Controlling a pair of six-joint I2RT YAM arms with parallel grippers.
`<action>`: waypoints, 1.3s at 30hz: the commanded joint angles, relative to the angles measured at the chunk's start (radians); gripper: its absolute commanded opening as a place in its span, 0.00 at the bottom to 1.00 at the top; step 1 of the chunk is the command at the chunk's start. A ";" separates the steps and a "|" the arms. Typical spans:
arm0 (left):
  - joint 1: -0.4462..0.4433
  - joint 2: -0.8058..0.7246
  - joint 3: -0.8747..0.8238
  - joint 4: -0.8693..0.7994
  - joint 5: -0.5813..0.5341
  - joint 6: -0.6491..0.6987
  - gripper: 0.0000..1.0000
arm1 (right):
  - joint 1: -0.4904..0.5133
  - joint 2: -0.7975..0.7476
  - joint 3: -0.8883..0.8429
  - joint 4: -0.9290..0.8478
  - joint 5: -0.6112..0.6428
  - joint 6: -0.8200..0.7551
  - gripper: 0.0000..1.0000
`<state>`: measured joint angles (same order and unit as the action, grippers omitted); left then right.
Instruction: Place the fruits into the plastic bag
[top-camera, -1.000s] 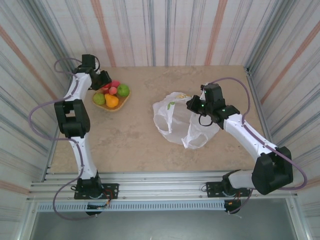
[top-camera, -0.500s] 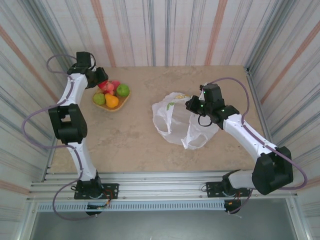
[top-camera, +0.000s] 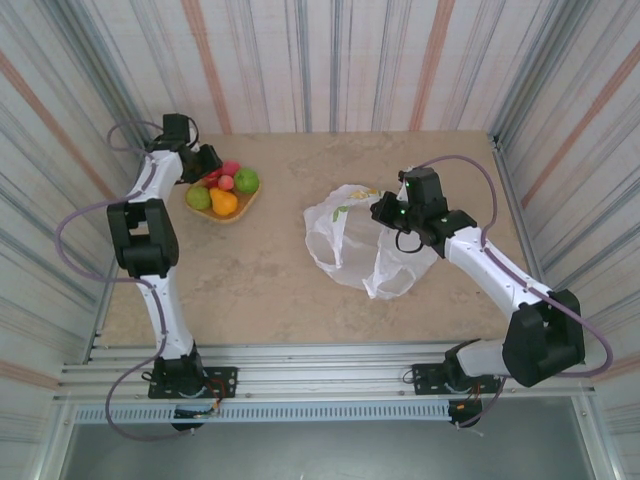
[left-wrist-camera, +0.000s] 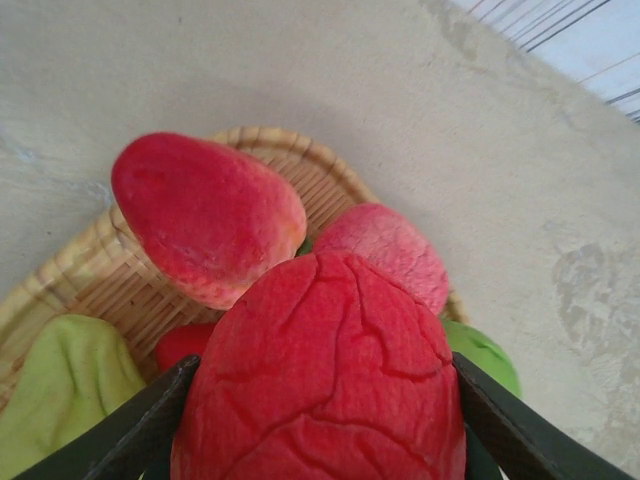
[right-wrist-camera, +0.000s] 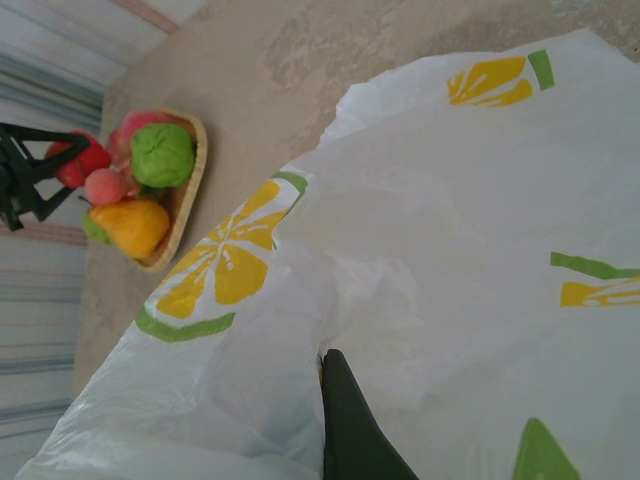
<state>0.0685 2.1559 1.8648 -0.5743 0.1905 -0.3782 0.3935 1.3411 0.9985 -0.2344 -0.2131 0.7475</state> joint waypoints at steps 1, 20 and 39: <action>0.009 0.015 0.002 0.009 0.019 -0.004 0.62 | 0.009 0.009 0.016 0.000 -0.005 -0.004 0.00; 0.009 0.046 0.028 -0.001 0.026 0.001 0.66 | 0.013 0.012 0.006 0.010 -0.005 0.000 0.00; 0.018 -0.053 0.039 -0.010 0.005 0.005 0.65 | 0.019 0.013 0.010 0.014 -0.006 0.001 0.00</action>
<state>0.0738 2.1857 1.8919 -0.5732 0.2008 -0.3786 0.4057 1.3430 0.9985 -0.2314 -0.2131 0.7475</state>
